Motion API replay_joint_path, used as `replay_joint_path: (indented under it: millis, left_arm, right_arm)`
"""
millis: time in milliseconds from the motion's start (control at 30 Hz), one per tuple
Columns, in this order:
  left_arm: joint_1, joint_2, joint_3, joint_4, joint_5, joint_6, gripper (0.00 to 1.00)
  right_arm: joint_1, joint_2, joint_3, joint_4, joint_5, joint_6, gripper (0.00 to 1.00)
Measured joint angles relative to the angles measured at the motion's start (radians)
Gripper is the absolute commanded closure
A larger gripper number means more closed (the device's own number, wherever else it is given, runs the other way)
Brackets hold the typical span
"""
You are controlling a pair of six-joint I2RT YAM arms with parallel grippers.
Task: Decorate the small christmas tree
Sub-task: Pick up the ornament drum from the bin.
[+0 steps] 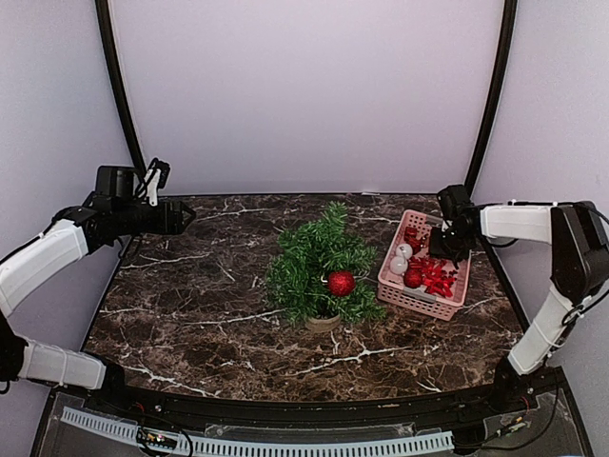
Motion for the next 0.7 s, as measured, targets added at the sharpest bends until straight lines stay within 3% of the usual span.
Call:
replay_joint_path:
  millis: [400,700]
  left_arm:
    - [0.000,-0.032,-0.010,0.001,-0.032,0.010,0.22]
    - [0.000,-0.032,-0.010,0.001,-0.032,0.010,0.22]
  right_arm:
    - [-0.050,0.176,0.222,-0.046,0.188,-0.055,0.62]
    - [-0.072,0.302,0.334,-0.071,0.319,-0.117,0.68]
